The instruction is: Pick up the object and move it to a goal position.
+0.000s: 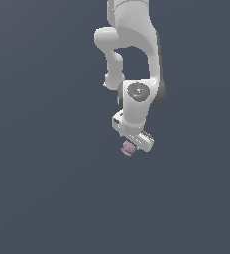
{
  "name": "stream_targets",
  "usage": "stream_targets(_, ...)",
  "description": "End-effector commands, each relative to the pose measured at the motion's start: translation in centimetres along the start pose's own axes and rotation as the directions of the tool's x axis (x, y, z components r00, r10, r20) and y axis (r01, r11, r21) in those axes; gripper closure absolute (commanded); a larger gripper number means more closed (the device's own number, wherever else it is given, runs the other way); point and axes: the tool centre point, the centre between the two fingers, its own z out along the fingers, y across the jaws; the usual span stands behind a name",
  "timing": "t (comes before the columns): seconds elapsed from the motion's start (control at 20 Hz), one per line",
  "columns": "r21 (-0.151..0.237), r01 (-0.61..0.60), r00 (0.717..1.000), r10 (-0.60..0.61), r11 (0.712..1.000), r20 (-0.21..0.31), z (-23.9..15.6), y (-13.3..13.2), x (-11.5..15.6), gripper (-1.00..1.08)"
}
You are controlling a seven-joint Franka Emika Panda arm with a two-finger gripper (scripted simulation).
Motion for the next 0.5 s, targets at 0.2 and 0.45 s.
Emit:
stream_targets(0.2,0.000,-0.015,1.000,0.015,1.000,0.001,0.16,-0.13,-0.26,-0.92)
stream_targets(0.45,0.000,-0.016,1.000,0.016,1.000,0.000,0.99,-0.11,-0.28,-0.92)
